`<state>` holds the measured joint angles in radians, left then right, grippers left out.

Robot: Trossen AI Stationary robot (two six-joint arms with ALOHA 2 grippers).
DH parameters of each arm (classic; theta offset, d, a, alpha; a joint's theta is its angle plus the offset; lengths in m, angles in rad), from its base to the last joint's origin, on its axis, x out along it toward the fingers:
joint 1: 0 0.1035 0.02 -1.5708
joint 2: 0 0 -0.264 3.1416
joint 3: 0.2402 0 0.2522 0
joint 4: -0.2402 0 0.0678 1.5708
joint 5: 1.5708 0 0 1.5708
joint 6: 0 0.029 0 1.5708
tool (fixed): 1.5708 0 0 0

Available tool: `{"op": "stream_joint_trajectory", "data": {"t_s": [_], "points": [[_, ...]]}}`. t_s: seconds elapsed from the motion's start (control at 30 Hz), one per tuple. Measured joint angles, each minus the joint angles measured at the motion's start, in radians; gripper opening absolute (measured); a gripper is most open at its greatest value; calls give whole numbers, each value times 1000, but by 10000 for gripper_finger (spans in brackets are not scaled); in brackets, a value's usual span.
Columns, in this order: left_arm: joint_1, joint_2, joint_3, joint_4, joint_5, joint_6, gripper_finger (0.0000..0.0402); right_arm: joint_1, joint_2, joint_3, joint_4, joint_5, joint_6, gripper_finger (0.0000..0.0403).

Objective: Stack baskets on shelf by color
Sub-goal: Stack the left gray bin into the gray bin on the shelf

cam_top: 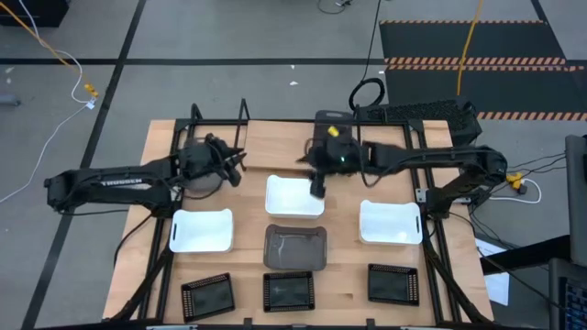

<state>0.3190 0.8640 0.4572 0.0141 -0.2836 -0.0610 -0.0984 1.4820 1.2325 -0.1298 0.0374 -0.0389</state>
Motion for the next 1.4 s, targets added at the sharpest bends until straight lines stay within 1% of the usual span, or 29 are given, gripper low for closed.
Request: {"op": "stream_joint_trajectory", "data": {"t_s": [0.03,0.1,0.17,0.2,0.37,0.47,0.57,0.63,0.73,0.8,0.87,0.9,0.97,1.03,1.07,1.13,1.23,1.4], "points": [[8,13,0,7,7,0,88,16,2,-26,86,-25,1,141],[22,32,0,12,60,-4,88,37,4,-63,219,-41,7,141],[32,47,0,-11,134,-34,88,43,25,-66,297,-25,40,141],[40,54,0,-28,158,-46,88,45,38,-57,309,-15,49,141],[76,79,-1,-54,186,-74,88,58,131,24,297,-8,43,141],[75,76,-1,-66,255,-157,88,78,174,75,307,-14,31,141],[69,72,-1,-109,354,-247,88,105,206,81,297,-17,0,141],[58,71,-1,-126,388,-279,88,118,224,80,279,-11,-33,141],[25,71,-2,-131,400,-313,88,125,249,80,284,-8,-69,141],[5,68,-1,-80,463,-316,88,121,275,81,291,-4,-80,141],[-14,48,17,-74,529,-324,88,111,300,81,273,8,-85,141],[-26,39,34,-76,546,-337,88,105,313,80,267,11,-86,141],[-50,12,76,-122,546,-350,88,102,325,80,264,16,-98,141],[-71,-13,137,-218,539,-349,88,104,333,80,272,16,-135,141],[-82,-25,168,-276,518,-347,88,107,333,81,267,18,-157,141],[-111,-49,234,-422,469,-345,88,111,334,80,243,29,-190,141],[-160,-76,315,-616,375,-358,88,110,335,80,251,72,-223,141],[-236,-101,372,-807,223,-430,88,96,334,80,268,70,-194,141]]}}
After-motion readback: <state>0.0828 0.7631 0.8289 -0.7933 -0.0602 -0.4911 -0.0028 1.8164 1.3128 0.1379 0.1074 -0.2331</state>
